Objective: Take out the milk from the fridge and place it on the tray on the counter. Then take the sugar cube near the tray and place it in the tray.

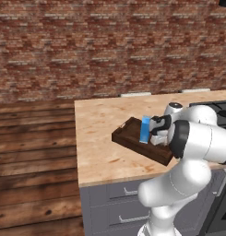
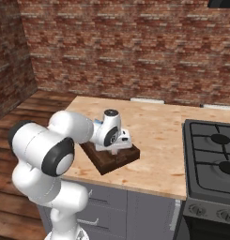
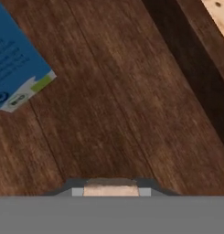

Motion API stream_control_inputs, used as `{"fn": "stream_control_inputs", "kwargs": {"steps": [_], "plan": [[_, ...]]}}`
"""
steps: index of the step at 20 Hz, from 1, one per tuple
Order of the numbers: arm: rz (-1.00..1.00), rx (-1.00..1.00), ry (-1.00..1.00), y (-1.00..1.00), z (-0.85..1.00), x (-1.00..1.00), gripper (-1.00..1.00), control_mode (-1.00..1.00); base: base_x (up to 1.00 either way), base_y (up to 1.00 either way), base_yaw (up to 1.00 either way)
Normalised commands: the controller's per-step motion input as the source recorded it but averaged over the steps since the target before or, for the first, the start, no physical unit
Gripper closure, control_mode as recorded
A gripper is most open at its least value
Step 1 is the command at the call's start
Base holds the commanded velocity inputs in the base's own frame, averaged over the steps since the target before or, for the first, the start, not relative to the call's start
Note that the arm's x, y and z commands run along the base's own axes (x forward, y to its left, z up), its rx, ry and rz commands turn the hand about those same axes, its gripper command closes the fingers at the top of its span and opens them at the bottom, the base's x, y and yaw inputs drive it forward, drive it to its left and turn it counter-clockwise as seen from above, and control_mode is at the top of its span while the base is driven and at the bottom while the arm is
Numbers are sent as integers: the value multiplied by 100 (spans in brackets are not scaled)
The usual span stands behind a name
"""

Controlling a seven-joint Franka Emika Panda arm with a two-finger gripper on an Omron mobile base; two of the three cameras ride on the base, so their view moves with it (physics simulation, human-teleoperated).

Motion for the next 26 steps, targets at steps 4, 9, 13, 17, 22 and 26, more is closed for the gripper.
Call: {"fn": "stream_control_inputs", "kwargs": {"steps": [4,9,13,17,22,26], "plan": [[0,0,0,-2,-23,0,100,-100,0,0,0],[0,0,0,0,-26,0,100,-100,0,0,0],[0,0,0,0,-23,0,100,-100,0,0,0],[0,0,0,0,-12,0,-100,-100,0,0,0],[0,0,-2,0,4,-15,-100,-100,0,0,0],[0,0,-5,0,30,-35,-100,-100,0,0,0]]}}
